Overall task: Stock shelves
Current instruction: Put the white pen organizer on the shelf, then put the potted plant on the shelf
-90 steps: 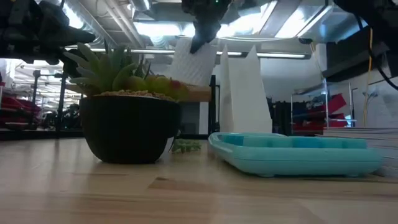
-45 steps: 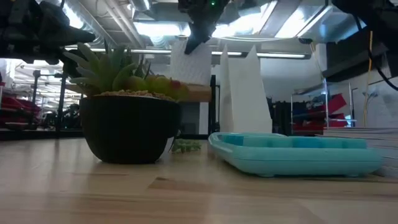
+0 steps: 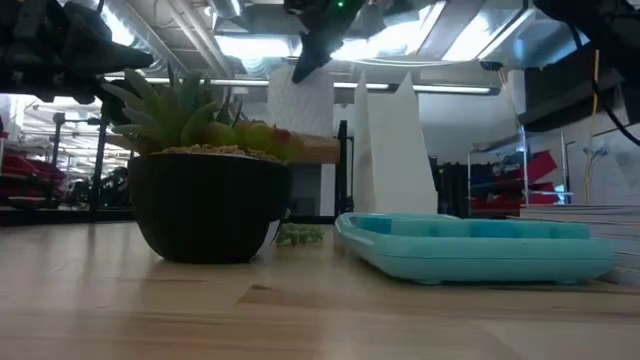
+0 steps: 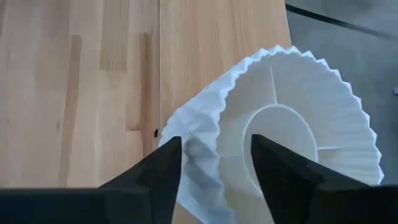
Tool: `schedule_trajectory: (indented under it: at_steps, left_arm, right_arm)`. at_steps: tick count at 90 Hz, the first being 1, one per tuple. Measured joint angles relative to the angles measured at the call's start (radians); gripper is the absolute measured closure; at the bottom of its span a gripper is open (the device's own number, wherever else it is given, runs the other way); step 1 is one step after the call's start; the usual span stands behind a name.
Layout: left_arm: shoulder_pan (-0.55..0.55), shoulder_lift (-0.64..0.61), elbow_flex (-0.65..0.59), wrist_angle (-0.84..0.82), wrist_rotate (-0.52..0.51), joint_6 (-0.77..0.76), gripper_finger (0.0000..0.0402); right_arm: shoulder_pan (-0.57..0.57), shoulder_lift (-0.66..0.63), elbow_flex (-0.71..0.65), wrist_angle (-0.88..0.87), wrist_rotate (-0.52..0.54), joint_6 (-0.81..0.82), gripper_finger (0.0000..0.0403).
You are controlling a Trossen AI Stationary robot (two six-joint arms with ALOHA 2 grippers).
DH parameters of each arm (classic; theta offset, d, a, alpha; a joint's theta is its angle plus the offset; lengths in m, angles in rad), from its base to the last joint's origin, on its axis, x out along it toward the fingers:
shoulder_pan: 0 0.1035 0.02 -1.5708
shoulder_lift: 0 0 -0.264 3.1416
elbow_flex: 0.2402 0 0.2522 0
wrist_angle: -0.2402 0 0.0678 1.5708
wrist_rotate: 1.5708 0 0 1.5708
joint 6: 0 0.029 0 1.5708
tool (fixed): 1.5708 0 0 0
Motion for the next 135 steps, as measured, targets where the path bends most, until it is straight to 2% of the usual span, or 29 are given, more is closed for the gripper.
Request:
schedule_trajectory:
  at_steps: [15, 26, 39, 67, 83, 96, 105, 114, 125, 135]
  left_arm:
    - [0.000, 0.000, 0.000, 0.000, 0.000, 0.000, 0.0104]
    - [0.000, 0.000, 0.000, 0.000, 0.000, 0.000, 0.0104]
    - [0.000, 0.000, 0.000, 0.000, 0.000, 0.000, 0.0104]
    - [0.000, 0.000, 0.000, 0.000, 0.000, 0.000, 0.0104]
    - [0.000, 0.000, 0.000, 0.000, 0.000, -0.002, 0.0104]
    - [0.000, 0.000, 0.000, 0.000, 0.000, -0.074, 0.0104]
    - [0.000, 0.000, 0.000, 0.000, -0.001, -0.179, 0.0104]
    - [0.000, 0.000, 0.000, 0.004, -0.023, -0.209, 0.0104]
    - [0.000, 0.000, 0.000, 0.012, -0.027, -0.297, 0.0104]
    - [0.000, 0.000, 0.001, 0.003, -0.029, -0.427, 0.0104]
  right_arm:
    - [0.000, 0.000, 0.000, -0.038, 0.002, 0.003, 0.0141]
    - [0.005, -0.009, 0.000, -0.029, 0.060, -0.002, 0.0124]
    - [0.014, -0.038, 0.001, -0.021, 0.105, -0.024, 0.0128]
    - [0.049, -0.131, 0.001, -0.023, 0.102, -0.048, 0.0147]
    - [0.153, -0.203, 0.002, -0.140, 0.046, -0.040, 0.0163]
    - [0.267, -0.225, -0.019, -0.251, -0.061, 0.050, 0.0180]
    - [0.346, -0.240, -0.115, -0.265, -0.099, 0.159, 0.0194]
    - [0.424, -0.269, -0.290, -0.197, -0.079, 0.260, 0.0207]
    - [0.493, -0.334, -0.567, 0.033, -0.011, 0.373, 0.0225]
    - [0.527, -0.397, -0.805, 0.280, -0.016, 0.505, 0.0238]
